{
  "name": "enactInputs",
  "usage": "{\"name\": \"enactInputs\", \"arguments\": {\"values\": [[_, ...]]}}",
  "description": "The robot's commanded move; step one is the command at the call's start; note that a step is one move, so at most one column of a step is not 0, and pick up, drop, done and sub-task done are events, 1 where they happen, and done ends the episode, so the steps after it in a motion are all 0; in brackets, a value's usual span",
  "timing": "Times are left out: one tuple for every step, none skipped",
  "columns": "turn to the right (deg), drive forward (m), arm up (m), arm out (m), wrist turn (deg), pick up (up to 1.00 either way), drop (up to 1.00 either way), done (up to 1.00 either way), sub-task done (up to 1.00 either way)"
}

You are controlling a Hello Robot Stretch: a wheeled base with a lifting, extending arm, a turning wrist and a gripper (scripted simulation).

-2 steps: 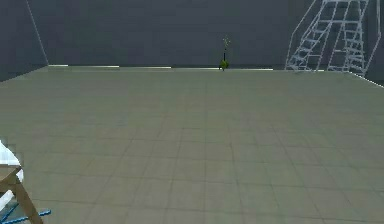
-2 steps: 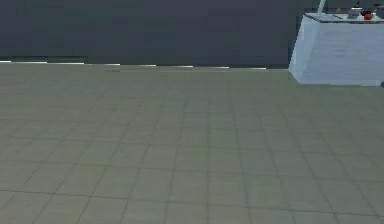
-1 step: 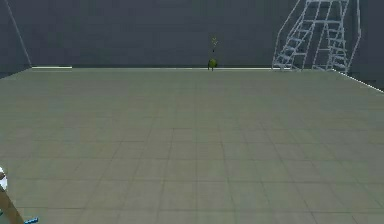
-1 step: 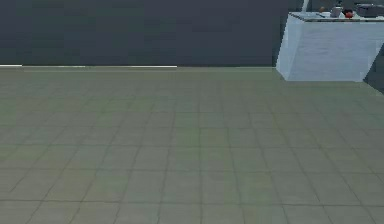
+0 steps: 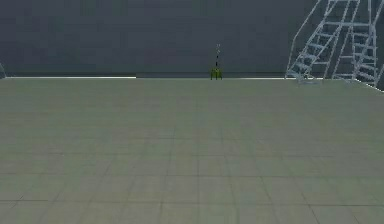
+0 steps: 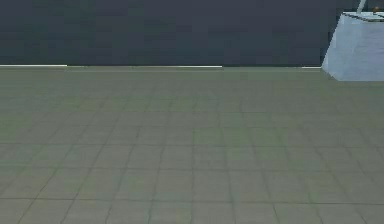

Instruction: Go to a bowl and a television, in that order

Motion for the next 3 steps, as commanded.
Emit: {"name": "enactInputs", "arguments": {"values": [[-45.0, 0.00, 0.00, 0.00, 0.0, 0.00, 0.00, 0.00, 0.00], [0.0, 1.00, 0.00, 0.00, 0.0, 0.00, 0.00, 0.00, 0.00], [-9.0, 0.00, 0.00, 0.00, 0.0, 0.00, 0.00, 0.00, 0.00]]}}
